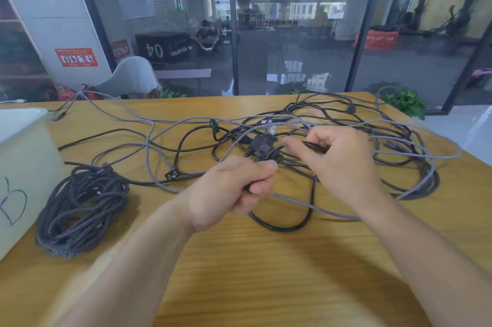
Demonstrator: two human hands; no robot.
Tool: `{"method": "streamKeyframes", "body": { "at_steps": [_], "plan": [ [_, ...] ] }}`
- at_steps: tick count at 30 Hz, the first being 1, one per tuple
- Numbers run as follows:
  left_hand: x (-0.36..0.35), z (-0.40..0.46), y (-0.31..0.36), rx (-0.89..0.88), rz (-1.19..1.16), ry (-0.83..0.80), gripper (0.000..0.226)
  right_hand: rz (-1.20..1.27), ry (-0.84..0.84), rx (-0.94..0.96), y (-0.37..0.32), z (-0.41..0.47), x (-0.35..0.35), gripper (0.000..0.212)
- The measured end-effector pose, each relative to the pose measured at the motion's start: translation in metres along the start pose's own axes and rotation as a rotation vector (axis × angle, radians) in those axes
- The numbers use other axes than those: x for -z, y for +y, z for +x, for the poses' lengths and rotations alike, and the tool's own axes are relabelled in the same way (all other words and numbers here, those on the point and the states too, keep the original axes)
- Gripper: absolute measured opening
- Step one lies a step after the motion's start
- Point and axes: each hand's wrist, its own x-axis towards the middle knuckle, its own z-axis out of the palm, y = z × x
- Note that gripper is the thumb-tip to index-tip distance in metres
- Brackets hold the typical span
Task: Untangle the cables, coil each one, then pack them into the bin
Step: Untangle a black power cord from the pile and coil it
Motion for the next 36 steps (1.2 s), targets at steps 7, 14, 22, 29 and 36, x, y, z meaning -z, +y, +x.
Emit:
{"method": "streamKeyframes", "body": {
  "at_steps": [7, 14, 22, 29, 36],
  "plan": [
    [-0.014, 0.014, -0.016, 0.009, 0.172, 0.267, 0.049, 0.603, -0.282, -0.299, -0.013, -0.006, -0.007, 0.035],
    [-0.017, 0.016, -0.019, -0.062, 0.156, 0.41, 0.064, 0.572, -0.267, -0.228, -0.012, -0.016, -0.015, 0.014],
    [0.002, 0.011, -0.007, -0.135, 0.018, 0.67, 0.051, 0.023, -0.524, 0.023, 0.004, -0.016, -0.012, 0.025],
    [0.004, 0.006, -0.003, -0.173, 0.014, 0.597, 0.056, 0.067, -0.503, 0.322, -0.009, -0.031, -0.035, 0.016],
    [0.006, 0.006, 0.001, -0.208, -0.197, 0.575, 0.053, 0.181, -0.766, 0.158, -0.012, -0.032, -0.038, 0.025]
  ]
}}
